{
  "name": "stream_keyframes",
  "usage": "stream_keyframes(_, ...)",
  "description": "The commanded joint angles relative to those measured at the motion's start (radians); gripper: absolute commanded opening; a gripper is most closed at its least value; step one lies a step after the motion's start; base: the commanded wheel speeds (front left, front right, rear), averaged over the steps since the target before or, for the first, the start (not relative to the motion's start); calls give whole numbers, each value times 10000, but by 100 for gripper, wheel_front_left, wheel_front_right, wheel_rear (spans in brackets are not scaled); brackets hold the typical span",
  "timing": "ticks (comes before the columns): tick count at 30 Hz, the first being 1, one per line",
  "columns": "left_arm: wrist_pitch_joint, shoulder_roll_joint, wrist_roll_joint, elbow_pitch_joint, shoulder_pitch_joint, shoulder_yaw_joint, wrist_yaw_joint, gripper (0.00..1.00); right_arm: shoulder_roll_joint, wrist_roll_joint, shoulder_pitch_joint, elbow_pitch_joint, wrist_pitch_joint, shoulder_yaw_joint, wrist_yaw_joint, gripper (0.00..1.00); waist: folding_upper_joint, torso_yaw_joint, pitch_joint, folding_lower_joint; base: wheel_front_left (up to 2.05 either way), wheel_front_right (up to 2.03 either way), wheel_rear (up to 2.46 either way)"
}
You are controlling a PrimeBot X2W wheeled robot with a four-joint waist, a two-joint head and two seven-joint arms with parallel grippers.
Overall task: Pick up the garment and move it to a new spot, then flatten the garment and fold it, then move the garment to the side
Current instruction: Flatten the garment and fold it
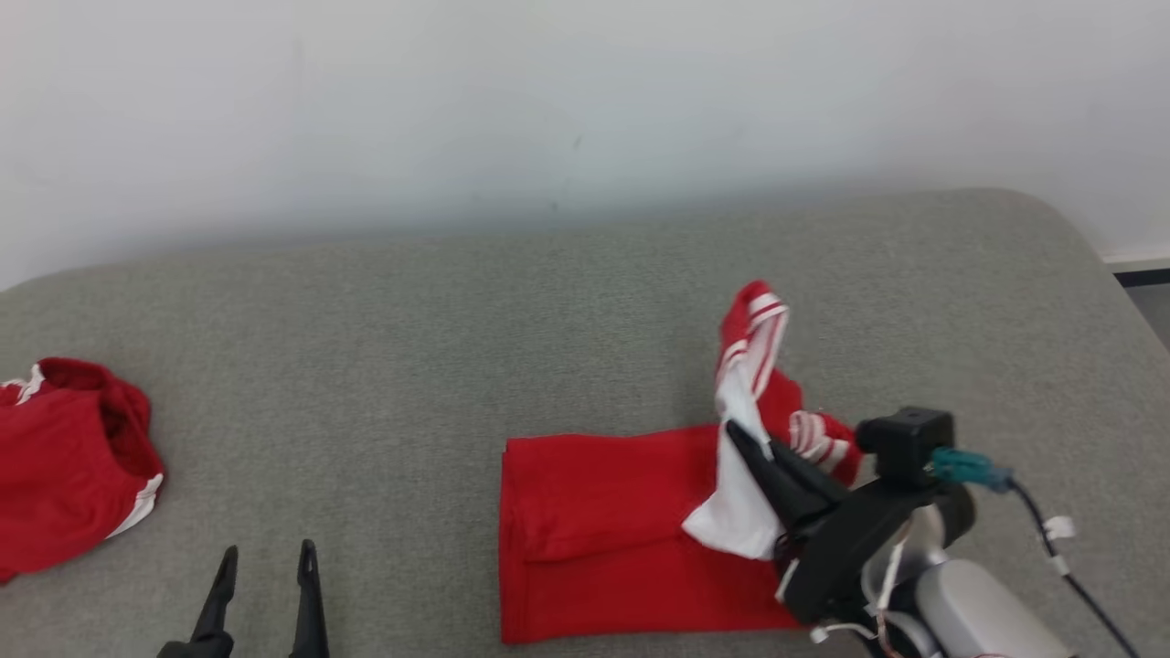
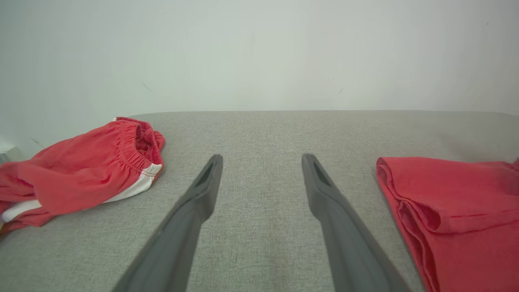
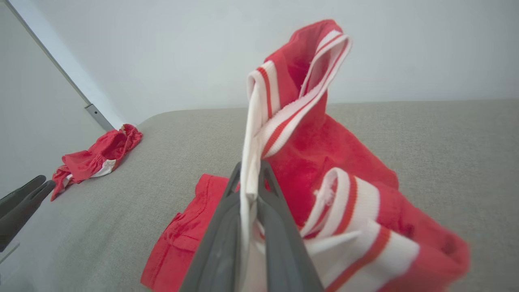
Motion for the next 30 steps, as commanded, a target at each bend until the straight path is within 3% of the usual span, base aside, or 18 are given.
stream_keyframes(1, -31, -52, 38, 82, -150, -50, -68, 100, 353, -173, 110, -56, 130, 110, -23, 0, 0, 302, 17, 0, 0, 0, 0)
stream_keyframes(10, -31, -156, 113, 498, -733, -450, -285, 100, 1568, -575, -219, 1125, 230, 783, -23, 0, 0, 1133, 164, 0, 0, 0, 0)
stream_keyframes(17, -31, -218, 66, 652, -892, -432, -343, 100, 1970, -534, -627, 2600, -208, 1103, -23, 0, 0, 1323, 263, 0, 0, 0, 0)
stream_keyframes(18, -31, -226, 73, 659, -883, -417, -346, 100, 1985, -543, -682, 2720, -311, 1166, -23, 22, 0, 1315, 267, 0, 0, 0, 0)
stream_keyframes(19, -31, -230, 81, 665, -868, -394, -346, 100, 2025, -486, -728, 2808, -441, 1236, -23, 100, 0, 1299, 270, 0, 0, 0, 0)
stream_keyframes(23, -31, -239, 93, 698, -785, -283, -344, 100, 1880, -253, -928, 2697, -1046, 1466, -23, 100, 0, 1170, 227, 0, 0, 0, 0)
stream_keyframes(30, -31, -219, 143, 618, -611, -35, -382, 100, 826, 119, -692, 1677, -1925, 874, -23, 100, 0, 962, 55, 0, 0, 0, 0)
